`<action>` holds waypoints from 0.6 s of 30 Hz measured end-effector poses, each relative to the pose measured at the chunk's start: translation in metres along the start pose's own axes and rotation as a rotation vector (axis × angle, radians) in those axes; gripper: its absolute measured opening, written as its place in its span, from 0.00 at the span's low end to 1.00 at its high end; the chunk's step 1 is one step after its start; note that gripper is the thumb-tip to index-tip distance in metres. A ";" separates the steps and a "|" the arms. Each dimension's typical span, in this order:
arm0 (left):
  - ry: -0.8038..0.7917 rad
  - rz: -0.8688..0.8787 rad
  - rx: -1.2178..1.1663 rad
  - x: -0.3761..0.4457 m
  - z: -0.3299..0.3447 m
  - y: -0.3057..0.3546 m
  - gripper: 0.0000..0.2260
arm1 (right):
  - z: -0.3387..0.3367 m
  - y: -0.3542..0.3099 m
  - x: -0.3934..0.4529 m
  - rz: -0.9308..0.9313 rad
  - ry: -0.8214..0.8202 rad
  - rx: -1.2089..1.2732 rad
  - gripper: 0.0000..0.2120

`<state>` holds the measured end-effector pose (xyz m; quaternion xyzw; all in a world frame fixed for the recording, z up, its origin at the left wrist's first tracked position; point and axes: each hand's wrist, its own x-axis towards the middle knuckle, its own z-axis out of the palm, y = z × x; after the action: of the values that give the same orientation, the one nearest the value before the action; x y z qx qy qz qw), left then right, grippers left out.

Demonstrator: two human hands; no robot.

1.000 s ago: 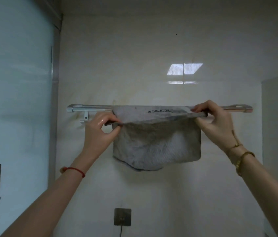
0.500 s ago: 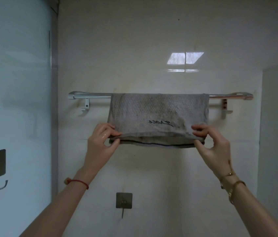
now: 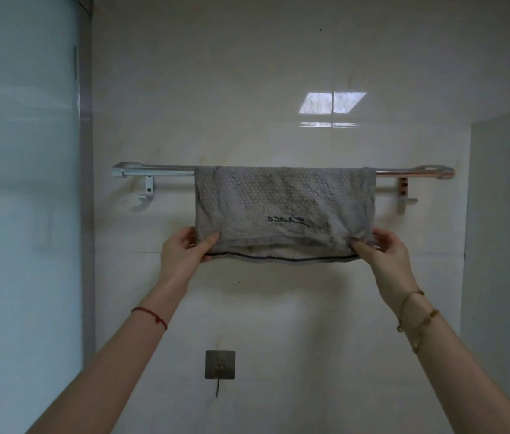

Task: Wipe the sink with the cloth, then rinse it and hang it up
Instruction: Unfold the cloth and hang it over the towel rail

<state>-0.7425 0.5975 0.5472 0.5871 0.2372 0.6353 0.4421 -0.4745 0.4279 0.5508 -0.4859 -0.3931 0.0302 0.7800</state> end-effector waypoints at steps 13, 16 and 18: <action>0.068 0.045 -0.064 -0.019 -0.020 -0.006 0.11 | -0.008 0.023 -0.016 0.043 -0.060 -0.046 0.09; 0.093 0.063 -0.100 -0.021 -0.025 -0.006 0.09 | -0.008 0.019 -0.016 -0.088 -0.048 0.005 0.15; 0.077 0.045 -0.156 -0.022 -0.027 -0.008 0.09 | -0.009 0.014 -0.014 -0.097 -0.113 0.100 0.14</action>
<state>-0.7682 0.5884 0.5233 0.5312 0.1905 0.6838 0.4625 -0.4743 0.4225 0.5299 -0.4245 -0.4576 0.0393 0.7803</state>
